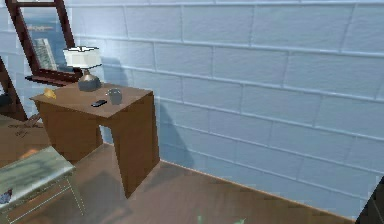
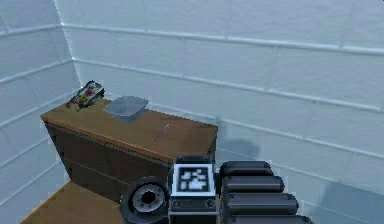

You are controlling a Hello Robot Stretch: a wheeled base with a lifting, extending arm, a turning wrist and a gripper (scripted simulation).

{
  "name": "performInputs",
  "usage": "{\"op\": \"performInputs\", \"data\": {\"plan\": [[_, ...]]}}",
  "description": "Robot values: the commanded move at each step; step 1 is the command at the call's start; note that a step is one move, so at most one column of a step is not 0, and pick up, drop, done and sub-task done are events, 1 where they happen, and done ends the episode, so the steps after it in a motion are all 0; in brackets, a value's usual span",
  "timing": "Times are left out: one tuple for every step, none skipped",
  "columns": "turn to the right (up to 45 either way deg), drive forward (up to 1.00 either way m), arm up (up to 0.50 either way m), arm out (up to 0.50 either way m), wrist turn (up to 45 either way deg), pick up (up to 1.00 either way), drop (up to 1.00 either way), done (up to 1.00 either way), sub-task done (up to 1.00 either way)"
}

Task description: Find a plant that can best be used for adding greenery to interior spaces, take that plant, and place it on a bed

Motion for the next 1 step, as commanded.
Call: {"op": "performInputs", "data": {"plan": [[-45.0,0.0,0.0,0.0,0.0,0.0,0.0,0.0,0.0]]}}
